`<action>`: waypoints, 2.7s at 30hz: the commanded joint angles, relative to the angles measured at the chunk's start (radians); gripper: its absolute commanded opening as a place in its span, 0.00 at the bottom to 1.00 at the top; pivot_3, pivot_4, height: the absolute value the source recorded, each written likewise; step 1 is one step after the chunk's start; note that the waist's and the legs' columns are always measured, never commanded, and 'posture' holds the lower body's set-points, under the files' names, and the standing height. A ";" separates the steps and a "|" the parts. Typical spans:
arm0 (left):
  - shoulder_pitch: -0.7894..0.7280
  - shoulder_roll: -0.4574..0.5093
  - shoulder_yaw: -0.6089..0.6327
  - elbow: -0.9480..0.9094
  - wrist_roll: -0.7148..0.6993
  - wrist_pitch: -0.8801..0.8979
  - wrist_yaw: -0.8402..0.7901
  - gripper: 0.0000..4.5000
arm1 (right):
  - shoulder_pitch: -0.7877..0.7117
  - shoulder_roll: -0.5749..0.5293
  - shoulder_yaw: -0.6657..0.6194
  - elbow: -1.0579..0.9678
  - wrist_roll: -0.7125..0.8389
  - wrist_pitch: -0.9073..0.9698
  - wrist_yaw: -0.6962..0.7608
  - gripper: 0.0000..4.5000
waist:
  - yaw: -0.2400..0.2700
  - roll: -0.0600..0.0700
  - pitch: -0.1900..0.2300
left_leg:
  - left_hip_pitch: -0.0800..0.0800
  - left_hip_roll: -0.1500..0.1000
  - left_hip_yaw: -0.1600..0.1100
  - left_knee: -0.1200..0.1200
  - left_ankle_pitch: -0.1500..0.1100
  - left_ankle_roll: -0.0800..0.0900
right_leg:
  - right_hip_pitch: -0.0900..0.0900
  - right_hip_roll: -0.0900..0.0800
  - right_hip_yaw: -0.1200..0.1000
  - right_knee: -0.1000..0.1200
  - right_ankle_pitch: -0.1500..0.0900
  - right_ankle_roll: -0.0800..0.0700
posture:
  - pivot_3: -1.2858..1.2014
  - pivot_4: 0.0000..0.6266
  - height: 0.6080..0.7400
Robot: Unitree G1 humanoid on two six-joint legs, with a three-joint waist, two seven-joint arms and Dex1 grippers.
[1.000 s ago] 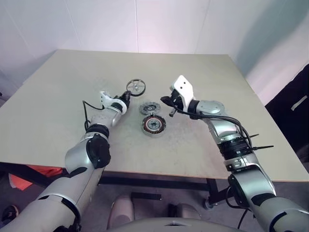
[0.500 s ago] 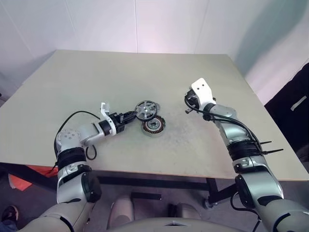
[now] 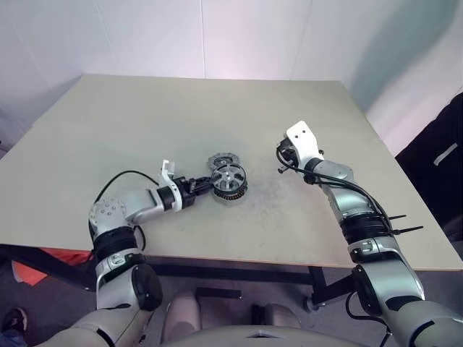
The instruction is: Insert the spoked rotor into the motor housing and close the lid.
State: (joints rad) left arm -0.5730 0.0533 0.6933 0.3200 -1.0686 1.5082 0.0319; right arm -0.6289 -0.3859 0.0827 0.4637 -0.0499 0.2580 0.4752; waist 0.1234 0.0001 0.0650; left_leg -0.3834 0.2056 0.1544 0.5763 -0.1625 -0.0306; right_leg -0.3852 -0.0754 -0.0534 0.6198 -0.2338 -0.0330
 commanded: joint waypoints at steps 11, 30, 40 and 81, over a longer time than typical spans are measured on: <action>0.059 0.024 -0.059 -0.121 0.018 -0.011 -0.022 0.60 | -0.018 -0.010 -0.017 -0.019 -0.002 -0.018 -0.017 0.00 | -0.001 0.000 0.000 | 0.003 0.000 0.000 0.000 0.000 0.000 | 0.002 0.000 0.000 0.000 0.000 0.000 | 0.52 0.00 1.00; 0.064 0.048 -0.031 -0.181 -0.122 -0.225 -0.135 0.82 | 0.048 -0.039 0.021 -0.362 0.147 -0.045 0.258 0.00 | -0.001 0.000 0.000 | 0.001 0.000 -0.001 -0.001 0.000 0.000 | 0.002 0.001 0.000 -0.001 0.000 0.001 | 0.52 0.00 1.00; 0.083 0.080 -0.046 -0.160 -0.159 -0.319 -0.166 0.82 | 0.083 -0.042 0.209 -0.442 0.134 0.004 0.428 0.00 | -0.001 0.000 0.000 | 0.006 0.001 -0.001 0.000 0.000 0.001 | 0.008 0.001 0.000 -0.003 0.000 0.001 | 0.52 0.00 1.00; 0.219 0.108 -0.189 -0.264 -0.193 -0.437 -0.187 0.82 | 0.066 0.046 0.178 -0.227 0.212 0.136 0.462 0.07 | -0.002 0.000 0.000 | 0.015 0.001 -0.002 -0.002 -0.001 0.001 | 0.017 0.000 0.001 -0.004 -0.001 0.003 | 0.52 0.00 1.00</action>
State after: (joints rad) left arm -0.3487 0.1515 0.5100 0.0986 -1.2386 1.0857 -0.1398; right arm -0.5626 -0.3363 0.2763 0.2214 0.1614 0.3806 0.9381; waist 0.1217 -0.0001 0.0649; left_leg -0.3681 0.2070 0.1527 0.5740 -0.1631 -0.0301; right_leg -0.3681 -0.0750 -0.0528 0.6162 -0.2352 -0.0293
